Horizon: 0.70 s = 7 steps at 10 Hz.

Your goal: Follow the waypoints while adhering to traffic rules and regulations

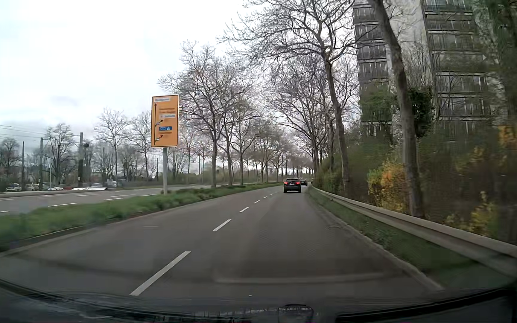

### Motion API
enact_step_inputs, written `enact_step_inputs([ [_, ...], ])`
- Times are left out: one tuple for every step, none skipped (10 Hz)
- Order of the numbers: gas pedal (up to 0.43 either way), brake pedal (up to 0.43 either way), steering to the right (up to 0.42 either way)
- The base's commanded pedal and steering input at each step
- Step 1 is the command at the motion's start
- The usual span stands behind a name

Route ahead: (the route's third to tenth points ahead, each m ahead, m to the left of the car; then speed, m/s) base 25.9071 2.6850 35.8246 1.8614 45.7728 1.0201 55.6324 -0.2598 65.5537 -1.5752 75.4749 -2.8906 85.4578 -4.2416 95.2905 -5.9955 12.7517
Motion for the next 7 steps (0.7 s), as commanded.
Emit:
enact_step_inputs([
  [0.11, 0.0, 0.01],
  [0.11, 0.0, 0.01],
  [0.11, 0.0, 0.01],
  [0.11, 0.0, 0.01],
  [0.11, 0.0, 0.01],
  [0.11, 0.0, 0.011],
  [0.11, 0.0, 0.011],
])
